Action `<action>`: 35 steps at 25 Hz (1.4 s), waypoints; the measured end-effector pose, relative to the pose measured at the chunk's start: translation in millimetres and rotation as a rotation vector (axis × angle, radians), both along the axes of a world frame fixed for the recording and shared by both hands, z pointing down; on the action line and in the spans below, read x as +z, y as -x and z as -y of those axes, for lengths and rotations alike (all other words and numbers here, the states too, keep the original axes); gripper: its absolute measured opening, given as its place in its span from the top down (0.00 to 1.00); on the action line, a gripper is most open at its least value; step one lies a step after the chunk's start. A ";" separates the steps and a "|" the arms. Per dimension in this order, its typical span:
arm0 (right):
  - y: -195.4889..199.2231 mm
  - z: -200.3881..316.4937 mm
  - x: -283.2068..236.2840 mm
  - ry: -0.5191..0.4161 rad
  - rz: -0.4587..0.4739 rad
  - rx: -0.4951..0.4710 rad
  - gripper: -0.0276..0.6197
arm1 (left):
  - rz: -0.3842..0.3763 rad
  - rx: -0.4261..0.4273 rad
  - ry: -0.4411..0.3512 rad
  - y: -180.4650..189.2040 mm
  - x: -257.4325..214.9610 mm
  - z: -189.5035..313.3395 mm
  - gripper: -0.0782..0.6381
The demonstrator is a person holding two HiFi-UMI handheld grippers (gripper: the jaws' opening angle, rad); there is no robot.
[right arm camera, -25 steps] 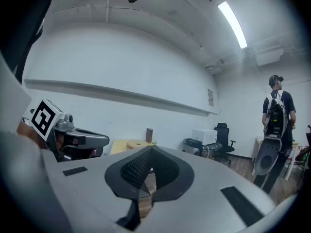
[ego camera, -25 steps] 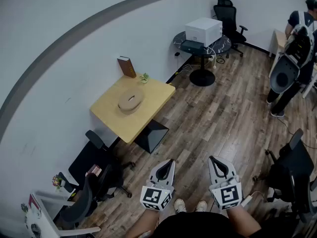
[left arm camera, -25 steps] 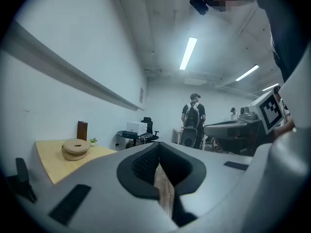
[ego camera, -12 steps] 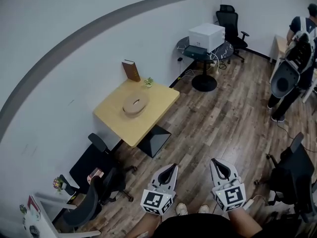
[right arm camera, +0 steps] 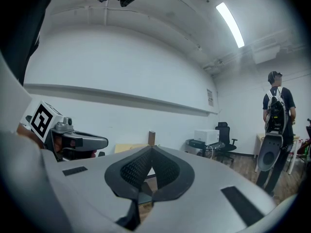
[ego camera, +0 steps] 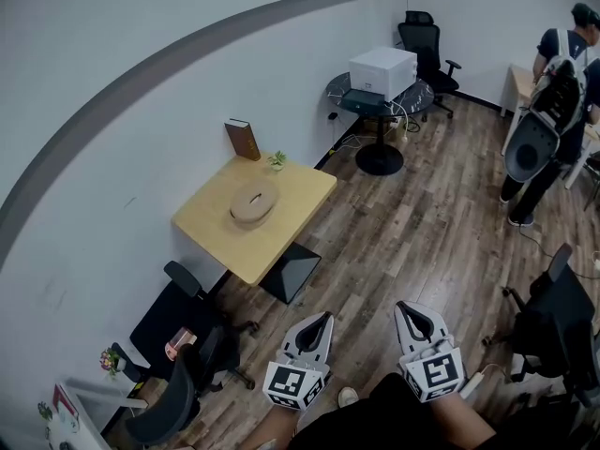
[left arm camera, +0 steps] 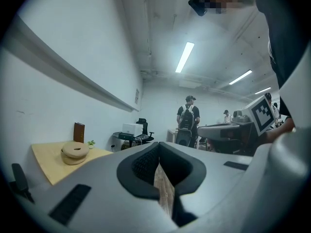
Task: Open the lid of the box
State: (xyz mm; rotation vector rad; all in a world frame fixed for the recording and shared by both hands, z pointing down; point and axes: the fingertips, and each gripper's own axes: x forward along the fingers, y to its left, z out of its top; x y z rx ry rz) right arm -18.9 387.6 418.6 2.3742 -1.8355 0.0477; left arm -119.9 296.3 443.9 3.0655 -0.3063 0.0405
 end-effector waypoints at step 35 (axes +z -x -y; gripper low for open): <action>-188.6 168.3 4.8 0.051 0.012 -0.345 0.34 | 0.085 -0.251 0.066 -161.8 14.7 140.2 0.87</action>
